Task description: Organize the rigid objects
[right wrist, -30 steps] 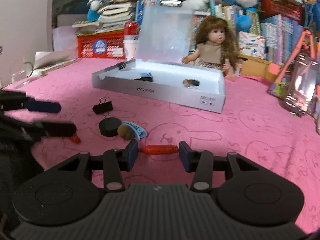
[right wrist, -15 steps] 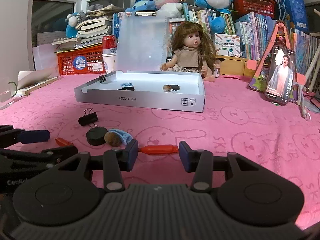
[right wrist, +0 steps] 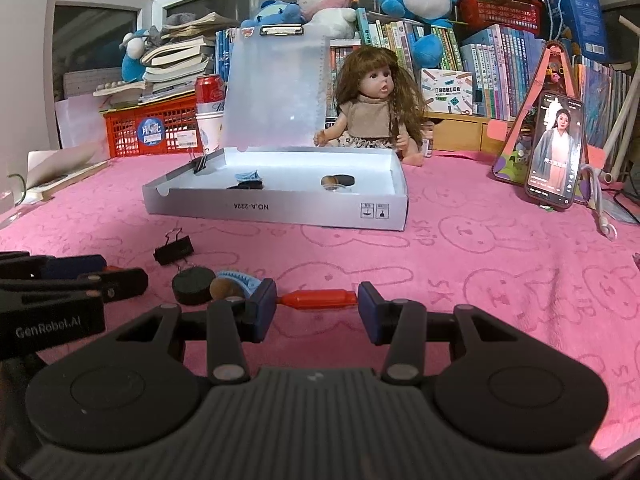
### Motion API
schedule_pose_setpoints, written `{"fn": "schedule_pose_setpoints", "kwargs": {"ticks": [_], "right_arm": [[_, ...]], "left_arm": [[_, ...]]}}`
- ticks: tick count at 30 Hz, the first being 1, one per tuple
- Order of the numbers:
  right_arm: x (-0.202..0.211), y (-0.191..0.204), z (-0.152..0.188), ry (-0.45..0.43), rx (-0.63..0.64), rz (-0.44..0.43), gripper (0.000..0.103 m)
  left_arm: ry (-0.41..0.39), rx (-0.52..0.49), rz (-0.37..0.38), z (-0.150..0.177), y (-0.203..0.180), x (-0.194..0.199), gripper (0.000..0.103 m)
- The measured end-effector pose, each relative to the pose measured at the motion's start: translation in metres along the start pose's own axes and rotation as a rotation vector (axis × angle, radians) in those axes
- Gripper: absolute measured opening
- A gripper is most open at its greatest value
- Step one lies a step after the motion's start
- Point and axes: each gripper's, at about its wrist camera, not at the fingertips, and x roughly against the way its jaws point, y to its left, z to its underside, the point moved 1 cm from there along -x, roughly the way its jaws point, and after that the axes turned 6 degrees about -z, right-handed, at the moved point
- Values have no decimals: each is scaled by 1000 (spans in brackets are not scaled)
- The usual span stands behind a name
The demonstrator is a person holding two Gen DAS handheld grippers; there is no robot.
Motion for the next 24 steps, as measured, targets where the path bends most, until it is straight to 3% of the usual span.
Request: {"fn": "schedule_pose_setpoints", "kwargs": {"ticks": [10, 24], "right_arm": [[-10, 0, -25, -27, -42, 30, 50], [-48, -5, -63, -28, -90, 59, 50]], "left_arm": [[-46, 16, -21, -37, 15, -13, 42], [-28, 30, -9, -82, 25, -55, 42]]}}
